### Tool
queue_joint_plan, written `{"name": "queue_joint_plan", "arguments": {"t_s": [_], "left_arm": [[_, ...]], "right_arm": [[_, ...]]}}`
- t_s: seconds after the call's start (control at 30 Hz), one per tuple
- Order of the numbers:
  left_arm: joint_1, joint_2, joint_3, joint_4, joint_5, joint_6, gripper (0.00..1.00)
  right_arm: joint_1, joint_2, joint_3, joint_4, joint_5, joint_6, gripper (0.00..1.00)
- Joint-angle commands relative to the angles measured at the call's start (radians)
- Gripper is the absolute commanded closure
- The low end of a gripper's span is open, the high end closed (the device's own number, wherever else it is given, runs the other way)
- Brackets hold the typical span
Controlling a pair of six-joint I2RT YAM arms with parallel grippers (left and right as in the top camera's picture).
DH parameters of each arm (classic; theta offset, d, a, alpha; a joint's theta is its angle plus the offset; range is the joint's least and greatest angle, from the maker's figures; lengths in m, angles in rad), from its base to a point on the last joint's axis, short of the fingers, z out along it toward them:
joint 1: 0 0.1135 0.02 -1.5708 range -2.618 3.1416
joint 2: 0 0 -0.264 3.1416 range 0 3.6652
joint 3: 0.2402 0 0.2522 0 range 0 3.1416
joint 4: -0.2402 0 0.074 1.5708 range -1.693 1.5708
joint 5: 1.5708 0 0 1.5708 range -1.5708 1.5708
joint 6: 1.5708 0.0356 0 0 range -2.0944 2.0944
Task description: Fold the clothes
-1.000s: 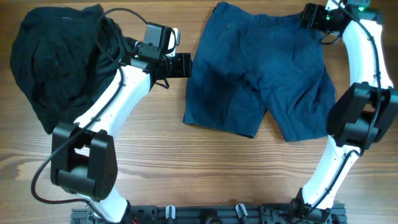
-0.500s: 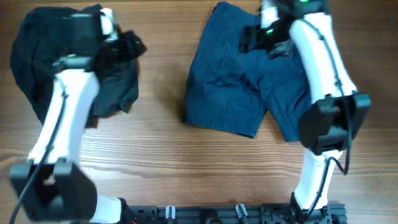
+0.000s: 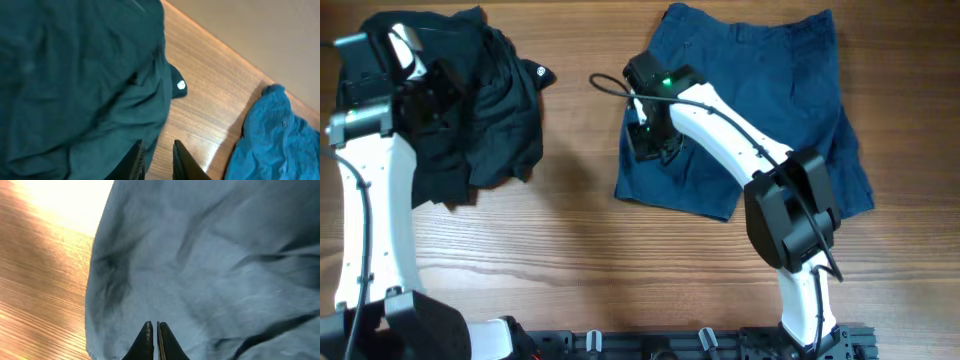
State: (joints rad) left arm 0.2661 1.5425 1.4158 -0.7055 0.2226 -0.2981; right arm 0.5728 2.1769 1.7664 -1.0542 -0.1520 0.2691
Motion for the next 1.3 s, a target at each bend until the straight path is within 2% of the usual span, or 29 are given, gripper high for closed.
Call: {"name": "queue_joint_plan", "arguments": {"t_s": [0.0,0.37,0.63,0.93,1.13,1.27], "left_arm": [[0.036,-0.043,0.006,-0.01,0.013,-0.032,0.81],[0.08,-0.069,0.006,-0.014,0.012,-0.051,0.8],[0.14,-0.103,0.006,-0.028,0.012,-0.05,0.76],[0.171,-0.103,0.006,-0.071,0.011,-0.047,0.77],[0.171,-0.103,0.006,-0.071,0.011,-0.047,0.77],[0.156,-0.102,0.006,-0.071,0.019,-0.047,0.79]], "right_arm": [[0.02,-0.008,-0.074,0.064,-0.027,0.022,0.96],[0.064,-0.003,-0.187,0.138,-0.045,-0.089,0.96],[0.134,0.048,-0.187,0.067,-0.056,-0.202,0.96],[0.232,0.048,-0.181,0.002,-0.078,-0.266,0.96],[0.246,0.023,-0.07,-0.079,-0.171,-0.254,0.96],[0.18,-0.071,0.094,-0.137,-0.105,-0.132,0.96]]}}
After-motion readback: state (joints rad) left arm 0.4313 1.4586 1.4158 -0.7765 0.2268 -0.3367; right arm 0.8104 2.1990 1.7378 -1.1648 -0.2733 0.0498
